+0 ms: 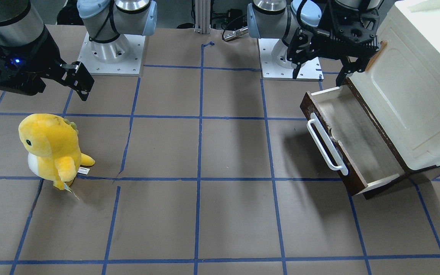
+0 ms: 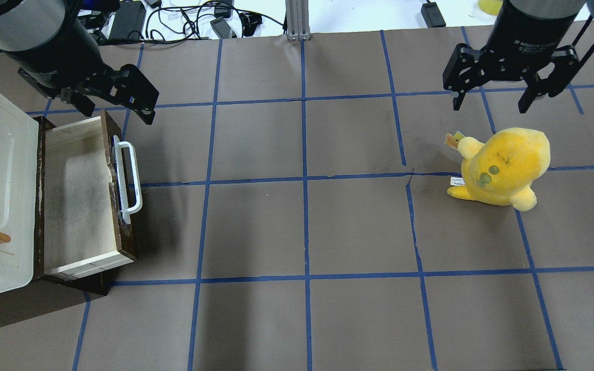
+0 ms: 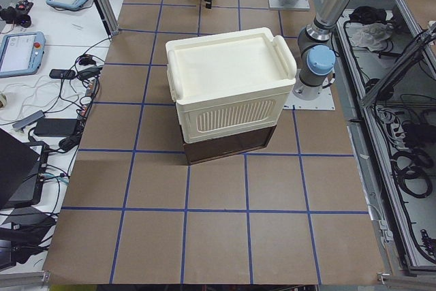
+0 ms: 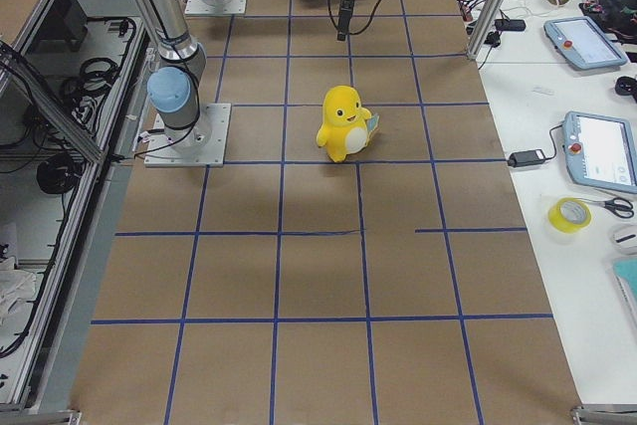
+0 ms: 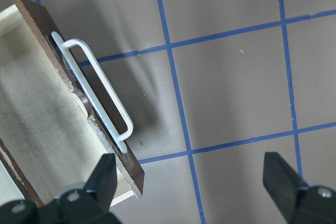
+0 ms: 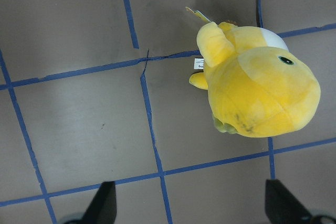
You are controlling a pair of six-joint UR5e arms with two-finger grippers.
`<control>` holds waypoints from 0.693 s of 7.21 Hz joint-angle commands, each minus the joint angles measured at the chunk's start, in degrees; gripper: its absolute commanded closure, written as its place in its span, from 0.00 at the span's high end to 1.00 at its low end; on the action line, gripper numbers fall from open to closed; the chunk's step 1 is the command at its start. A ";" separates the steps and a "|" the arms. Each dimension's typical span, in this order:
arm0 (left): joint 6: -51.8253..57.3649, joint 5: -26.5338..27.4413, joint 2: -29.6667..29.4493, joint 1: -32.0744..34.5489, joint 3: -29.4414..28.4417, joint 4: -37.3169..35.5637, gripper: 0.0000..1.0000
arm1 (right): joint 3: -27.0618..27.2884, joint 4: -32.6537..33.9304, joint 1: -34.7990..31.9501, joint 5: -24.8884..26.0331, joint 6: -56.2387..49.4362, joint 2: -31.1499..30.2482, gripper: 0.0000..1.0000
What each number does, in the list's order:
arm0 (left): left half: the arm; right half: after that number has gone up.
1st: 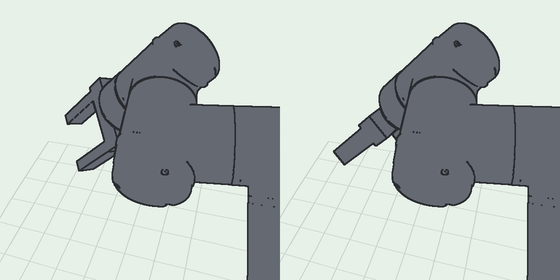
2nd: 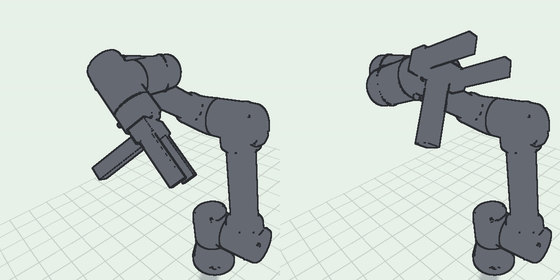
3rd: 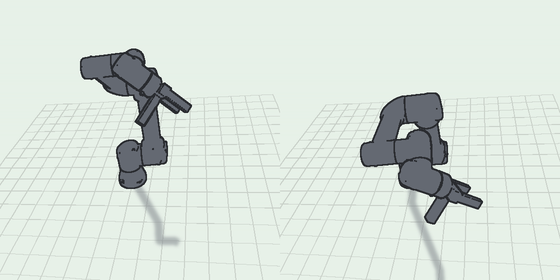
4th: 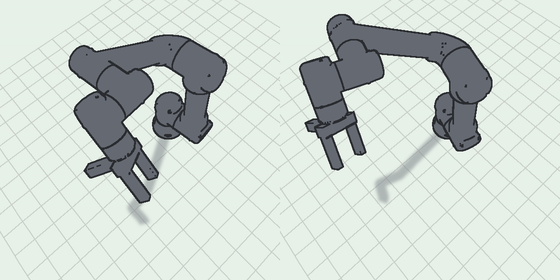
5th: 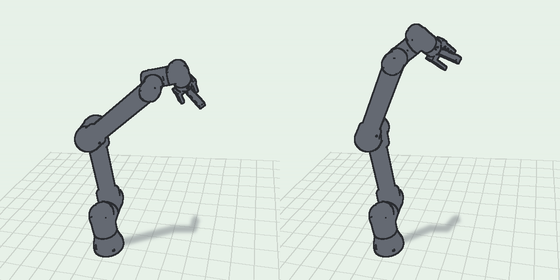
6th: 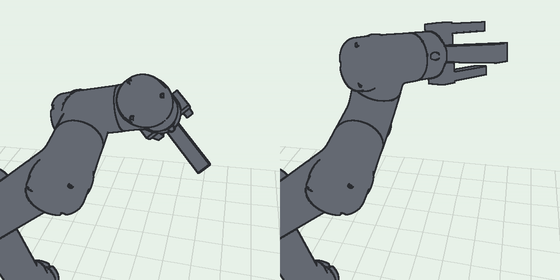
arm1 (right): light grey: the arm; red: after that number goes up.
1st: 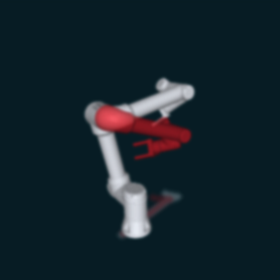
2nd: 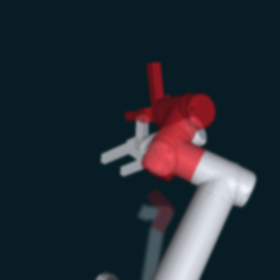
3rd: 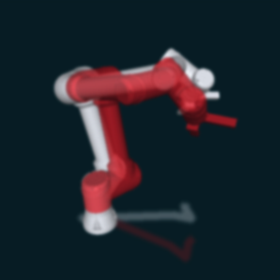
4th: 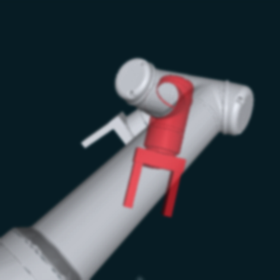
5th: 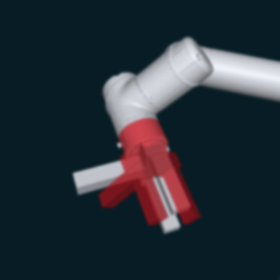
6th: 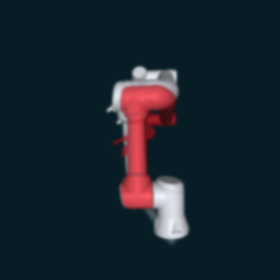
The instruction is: Pull drawer sideways
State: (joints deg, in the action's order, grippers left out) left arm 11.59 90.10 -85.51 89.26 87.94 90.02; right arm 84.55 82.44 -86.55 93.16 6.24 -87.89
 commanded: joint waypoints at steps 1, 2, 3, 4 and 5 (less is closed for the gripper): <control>-0.60 0.60 -0.53 -0.05 0.92 -3.88 1.00 | 0.00 0.00 -0.02 0.00 0.00 0.00 1.00; -0.60 -0.01 -0.62 -0.05 1.27 -3.88 1.00 | 0.00 0.00 -0.02 0.00 0.00 0.00 1.00; -2.17 -0.27 -0.62 0.04 1.27 -3.80 1.00 | 0.00 0.00 -0.02 0.00 0.00 0.00 1.00; -4.10 -2.54 -0.53 -0.22 1.36 -3.71 1.00 | 0.00 0.00 0.06 0.00 0.00 0.00 1.00; -4.20 -2.47 -0.53 -0.22 1.71 -3.71 1.00 | 0.00 0.00 -0.02 0.00 0.00 0.00 1.00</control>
State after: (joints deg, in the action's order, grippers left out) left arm 8.30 88.39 -86.07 89.11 89.32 86.29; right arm 84.55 82.44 -86.55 93.17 6.24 -87.89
